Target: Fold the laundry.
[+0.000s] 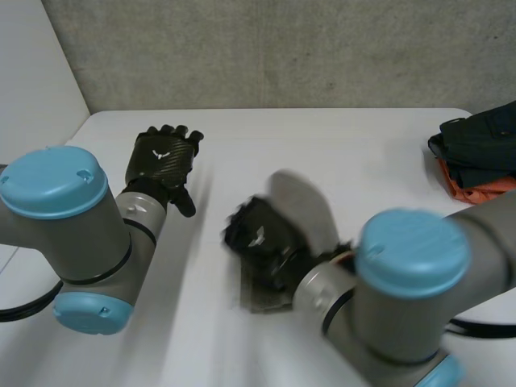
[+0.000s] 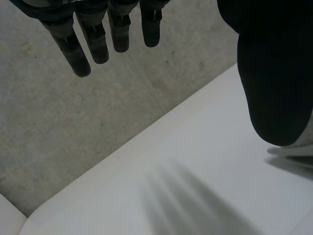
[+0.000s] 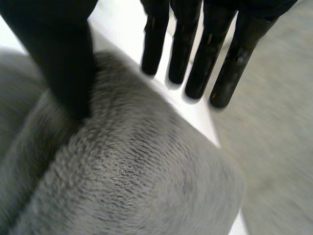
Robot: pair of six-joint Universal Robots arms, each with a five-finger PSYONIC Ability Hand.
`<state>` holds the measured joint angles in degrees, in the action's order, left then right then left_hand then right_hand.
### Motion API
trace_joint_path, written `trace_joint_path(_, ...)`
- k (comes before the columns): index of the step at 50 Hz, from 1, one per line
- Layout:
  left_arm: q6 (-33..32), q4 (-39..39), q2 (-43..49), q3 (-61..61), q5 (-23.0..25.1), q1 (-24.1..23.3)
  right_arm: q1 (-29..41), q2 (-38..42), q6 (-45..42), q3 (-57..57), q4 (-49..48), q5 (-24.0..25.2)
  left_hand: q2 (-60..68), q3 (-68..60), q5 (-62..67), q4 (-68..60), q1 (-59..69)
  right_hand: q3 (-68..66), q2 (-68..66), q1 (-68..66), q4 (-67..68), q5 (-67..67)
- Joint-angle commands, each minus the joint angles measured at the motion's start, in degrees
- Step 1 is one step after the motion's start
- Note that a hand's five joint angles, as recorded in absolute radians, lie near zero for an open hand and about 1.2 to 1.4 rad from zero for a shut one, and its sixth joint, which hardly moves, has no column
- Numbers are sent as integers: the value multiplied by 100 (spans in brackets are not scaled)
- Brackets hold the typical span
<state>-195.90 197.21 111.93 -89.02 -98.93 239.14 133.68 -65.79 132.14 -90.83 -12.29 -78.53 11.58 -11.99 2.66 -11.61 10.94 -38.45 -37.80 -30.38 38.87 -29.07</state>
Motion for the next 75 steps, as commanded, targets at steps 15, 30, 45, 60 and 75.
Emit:
trace_joint_path(15, 807, -78, 452, 728, 207, -1123, -1934, -910, 4329, -40, 789, 92, -36, 77, -143, 39, 29, 2845, 2780, 2038, -2887, 2907)
trace_joint_path(30, 790, -1510, 1208, 940, 199, -1317, -1916, 795, 4250, 830, 1510, 163, 82, -41, -25, -79, 147, 2845, 2780, 2038, -2887, 2907)
trace_joint_path(45, 166, -1739, 1367, 1220, 322, -1089, -1776, 647, 2905, 752, 1423, -382, 31, 10, -76, -29, 96, 2845, 2780, 2038, -2887, 2907)
trace_joint_path(60, 429, -2327, -470, 1520, 2325, -412, -976, -1050, 2721, -1638, -801, -426, 334, -293, 227, -332, 399, 2845, 2780, 2038, -2887, 2907)
trace_joint_path(75, 588, -2732, -523, 1625, 2827, -210, -571, 30, 2343, -1816, -1513, -619, 334, -293, 227, -332, 399, 2845, 2780, 2038, -2887, 2907)
